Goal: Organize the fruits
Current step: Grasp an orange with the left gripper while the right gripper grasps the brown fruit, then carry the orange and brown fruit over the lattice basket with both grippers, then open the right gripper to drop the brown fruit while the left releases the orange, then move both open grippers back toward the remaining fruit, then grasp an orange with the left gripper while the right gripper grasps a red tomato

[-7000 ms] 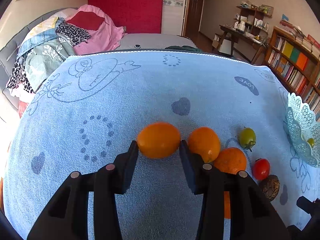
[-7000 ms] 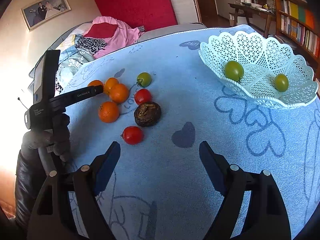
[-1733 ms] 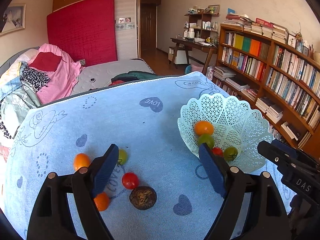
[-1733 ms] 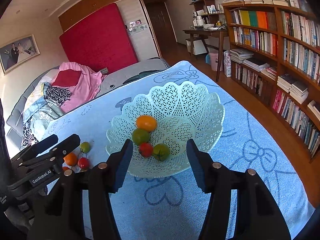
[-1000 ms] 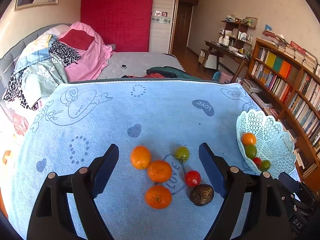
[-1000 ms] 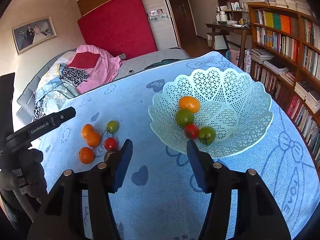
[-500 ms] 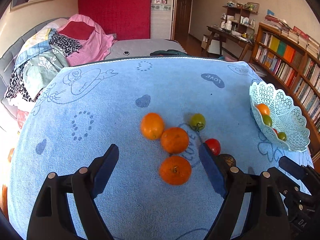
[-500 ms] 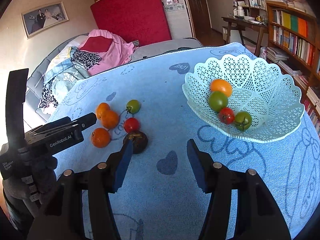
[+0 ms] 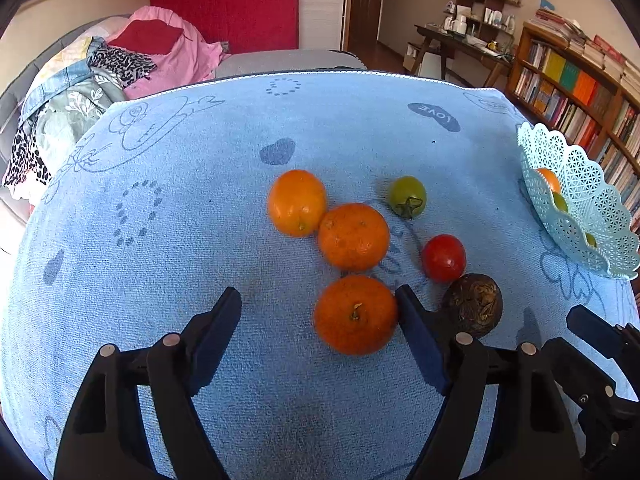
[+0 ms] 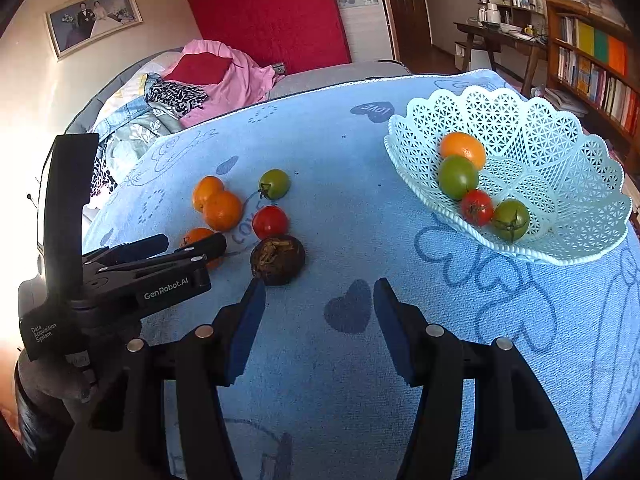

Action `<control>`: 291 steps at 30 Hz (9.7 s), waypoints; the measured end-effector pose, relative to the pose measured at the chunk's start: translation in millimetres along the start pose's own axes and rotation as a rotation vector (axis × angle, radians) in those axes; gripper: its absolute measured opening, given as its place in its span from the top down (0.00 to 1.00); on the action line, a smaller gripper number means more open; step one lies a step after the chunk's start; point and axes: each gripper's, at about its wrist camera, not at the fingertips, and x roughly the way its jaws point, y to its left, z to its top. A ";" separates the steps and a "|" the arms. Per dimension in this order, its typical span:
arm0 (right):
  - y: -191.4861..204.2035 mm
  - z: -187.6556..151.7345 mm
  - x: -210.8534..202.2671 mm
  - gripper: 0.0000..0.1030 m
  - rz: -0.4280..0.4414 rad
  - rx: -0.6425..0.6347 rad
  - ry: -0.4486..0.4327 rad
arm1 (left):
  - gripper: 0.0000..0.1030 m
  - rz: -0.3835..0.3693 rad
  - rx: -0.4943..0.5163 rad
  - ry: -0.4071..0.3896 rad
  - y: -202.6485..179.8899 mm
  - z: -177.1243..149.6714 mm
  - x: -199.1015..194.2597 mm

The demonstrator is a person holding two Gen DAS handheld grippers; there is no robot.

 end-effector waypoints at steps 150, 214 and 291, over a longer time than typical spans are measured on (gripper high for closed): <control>-132.2 34.6 -72.1 0.58 -0.200 0.204 -0.215 | 0.61 -0.209 0.291 -0.120 -149.1 9.6 -49.1; -114.2 7.0 -94.0 0.48 -0.172 0.240 -0.267 | 0.33 -0.190 0.144 -0.141 -121.8 21.7 -49.6; 16.3 14.0 41.6 0.47 0.008 -0.080 0.042 | 0.44 -0.033 -0.117 -0.015 0.0 33.6 29.4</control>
